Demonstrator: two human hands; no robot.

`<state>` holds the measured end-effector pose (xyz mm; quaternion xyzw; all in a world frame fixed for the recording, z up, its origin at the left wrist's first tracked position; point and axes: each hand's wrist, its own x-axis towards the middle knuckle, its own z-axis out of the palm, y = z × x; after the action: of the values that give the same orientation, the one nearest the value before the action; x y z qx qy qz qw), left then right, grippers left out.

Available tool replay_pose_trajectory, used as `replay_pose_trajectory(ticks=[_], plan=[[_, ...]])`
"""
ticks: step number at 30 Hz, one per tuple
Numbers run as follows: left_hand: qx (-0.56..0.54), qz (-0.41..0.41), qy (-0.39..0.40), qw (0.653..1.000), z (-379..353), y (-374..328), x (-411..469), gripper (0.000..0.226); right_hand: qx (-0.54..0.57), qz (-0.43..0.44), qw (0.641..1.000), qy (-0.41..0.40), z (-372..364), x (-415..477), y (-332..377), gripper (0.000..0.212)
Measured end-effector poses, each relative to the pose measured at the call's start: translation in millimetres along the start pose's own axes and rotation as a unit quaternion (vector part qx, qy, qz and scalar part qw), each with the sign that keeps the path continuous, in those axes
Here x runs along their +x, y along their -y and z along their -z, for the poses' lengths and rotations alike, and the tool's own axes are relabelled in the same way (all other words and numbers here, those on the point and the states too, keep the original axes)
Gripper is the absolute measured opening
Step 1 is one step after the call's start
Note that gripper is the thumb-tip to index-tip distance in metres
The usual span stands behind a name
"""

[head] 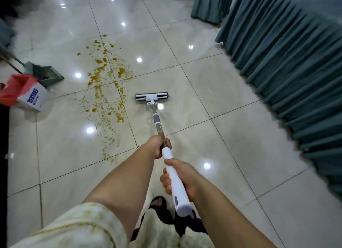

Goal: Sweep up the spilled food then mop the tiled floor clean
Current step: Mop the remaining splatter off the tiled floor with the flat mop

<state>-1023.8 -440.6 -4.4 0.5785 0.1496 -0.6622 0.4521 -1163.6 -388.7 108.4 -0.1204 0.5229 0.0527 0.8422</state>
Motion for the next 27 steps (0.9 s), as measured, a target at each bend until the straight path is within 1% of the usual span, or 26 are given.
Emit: replay_pose_trajectory(ticks=[5, 7, 10, 12, 17, 19, 21, 24, 27], plan=[[-0.001, -0.005, 0.003, 1.0, 40.3, 66.2, -26.1, 0.027, -0.017, -0.006, 1.0, -0.014, 7.4, -11.2, -77.9, 0.027], [-0.003, -0.007, 0.004, 1.0, 58.1, 97.2, -35.7, 0.027, -0.017, 0.001, 1.0, -0.005, 12.3, -13.3, -115.5, 0.027], [0.01, -0.019, -0.02, 1.0, 84.3, 143.0, -55.7, 0.026, 0.01, 0.002, 1.0, 0.014, 16.2, -23.0, -176.8, 0.028], [0.021, -0.017, -0.026, 0.999, 99.7, 171.8, -72.3, 0.024, 0.022, 0.007, 1.0, 0.012, 17.9, -32.5, -212.0, 0.026], [0.029, -0.022, -0.016, 0.999, 122.5, 229.4, -123.7, 0.031, 0.02, 0.017, 1.0, 0.007, 21.2, -66.0, -279.2, 0.023], [0.028, -0.019, -0.013, 0.999, 134.1, 250.5, -139.2, 0.031, 0.006, 0.018, 1.0, 0.015, 20.6, -78.3, -304.9, 0.017], [0.027, -0.012, -0.013, 0.999, 150.2, 271.3, -153.6, 0.031, -0.011, 0.027, 0.999, 0.02, 17.1, -86.6, -333.6, 0.005], [0.022, -0.001, -0.017, 1.0, 178.3, 299.5, -175.5, 0.033, -0.016, 0.039, 0.999, 0.016, 8.6, -89.1, -379.3, 0.014], [0.014, 0.011, -0.005, 1.0, 212.8, 325.6, -196.7, 0.033, -0.021, 0.055, 0.998, 0.011, -3.5, -86.4, -428.9, 0.02]])
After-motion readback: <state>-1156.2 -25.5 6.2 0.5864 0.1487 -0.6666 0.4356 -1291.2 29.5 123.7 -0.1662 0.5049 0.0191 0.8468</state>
